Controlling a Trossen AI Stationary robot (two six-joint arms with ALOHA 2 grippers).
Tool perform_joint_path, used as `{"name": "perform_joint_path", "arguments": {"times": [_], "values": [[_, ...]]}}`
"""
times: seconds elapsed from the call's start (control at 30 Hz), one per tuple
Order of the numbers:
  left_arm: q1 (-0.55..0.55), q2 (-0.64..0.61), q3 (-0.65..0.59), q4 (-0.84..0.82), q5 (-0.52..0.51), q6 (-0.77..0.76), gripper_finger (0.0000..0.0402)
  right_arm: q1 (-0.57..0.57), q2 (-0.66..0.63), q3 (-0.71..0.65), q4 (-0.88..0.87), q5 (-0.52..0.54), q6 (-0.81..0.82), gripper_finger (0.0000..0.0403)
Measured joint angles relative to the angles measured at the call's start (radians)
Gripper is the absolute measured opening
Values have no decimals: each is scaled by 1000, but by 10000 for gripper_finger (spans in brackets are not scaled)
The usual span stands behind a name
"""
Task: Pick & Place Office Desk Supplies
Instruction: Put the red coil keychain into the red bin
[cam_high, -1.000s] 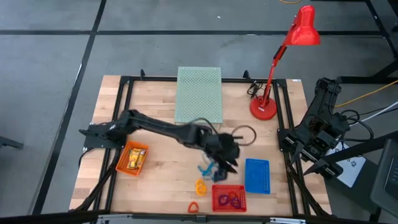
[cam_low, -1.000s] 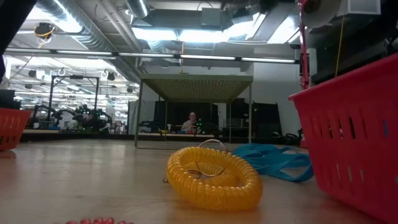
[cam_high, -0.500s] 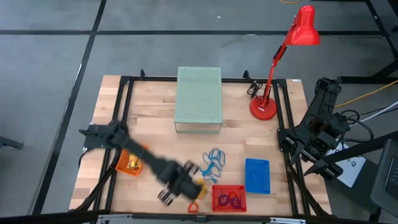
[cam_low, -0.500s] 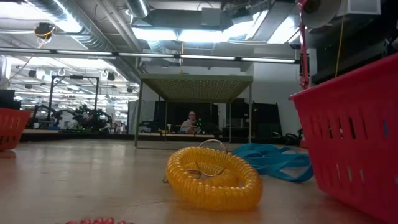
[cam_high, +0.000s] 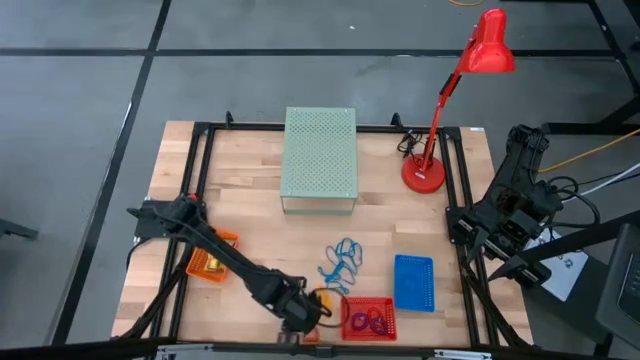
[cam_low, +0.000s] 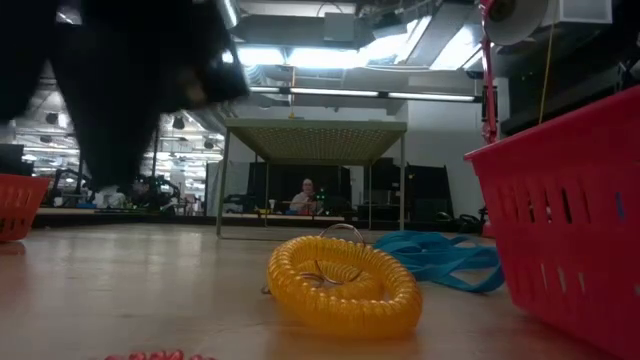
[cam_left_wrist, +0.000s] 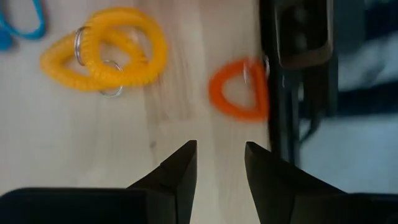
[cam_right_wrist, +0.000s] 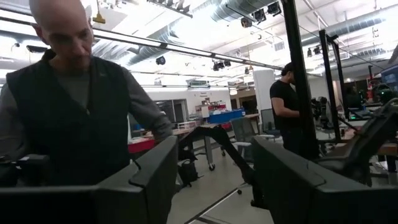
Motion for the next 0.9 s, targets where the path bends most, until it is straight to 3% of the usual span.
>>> {"name": "perform_joint_path", "arguments": {"times": [0.2, 0.6, 0.9], "values": [[9, 0, -24, 12, -43, -192, 129, 0, 0, 0, 0, -4, -6, 206], [12, 0, -24, 43, -66, -275, 129, -33, 2, 0, 55, -4, -19, 206], [-16, 76, -20, 124, -72, -360, 129, -61, 12, 0, 70, 49, 4, 206]]}}
